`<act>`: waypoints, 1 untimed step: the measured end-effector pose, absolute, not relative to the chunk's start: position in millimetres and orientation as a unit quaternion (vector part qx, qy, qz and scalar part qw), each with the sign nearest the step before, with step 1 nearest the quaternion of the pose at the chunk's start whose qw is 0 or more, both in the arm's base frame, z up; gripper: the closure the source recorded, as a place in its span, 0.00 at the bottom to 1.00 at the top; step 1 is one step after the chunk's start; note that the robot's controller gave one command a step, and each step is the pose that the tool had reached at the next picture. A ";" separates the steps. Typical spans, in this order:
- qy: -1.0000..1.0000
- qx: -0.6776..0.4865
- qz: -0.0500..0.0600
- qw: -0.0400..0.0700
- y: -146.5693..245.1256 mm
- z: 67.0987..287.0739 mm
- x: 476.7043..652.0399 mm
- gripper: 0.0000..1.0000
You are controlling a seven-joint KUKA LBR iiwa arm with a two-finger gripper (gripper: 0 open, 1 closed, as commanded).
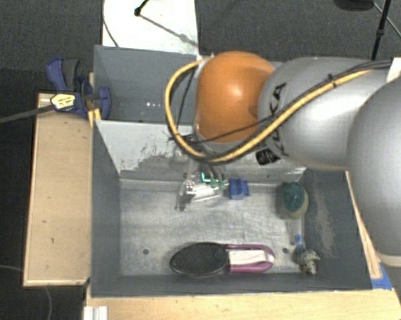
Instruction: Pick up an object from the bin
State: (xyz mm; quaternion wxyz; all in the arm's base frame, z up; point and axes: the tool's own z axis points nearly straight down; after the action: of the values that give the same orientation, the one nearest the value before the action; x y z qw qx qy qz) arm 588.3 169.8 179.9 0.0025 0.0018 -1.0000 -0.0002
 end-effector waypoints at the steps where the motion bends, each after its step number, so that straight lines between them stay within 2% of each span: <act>1: -1.000 -0.008 0.002 0.001 63.5 163.1 546.1 0.00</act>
Offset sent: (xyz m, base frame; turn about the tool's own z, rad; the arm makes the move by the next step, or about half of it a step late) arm -0.0416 -0.1007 -0.0161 0.0108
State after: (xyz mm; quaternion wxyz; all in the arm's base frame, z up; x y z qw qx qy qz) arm 546.1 63.5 163.1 0.0011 -0.0077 -1.0000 0.0018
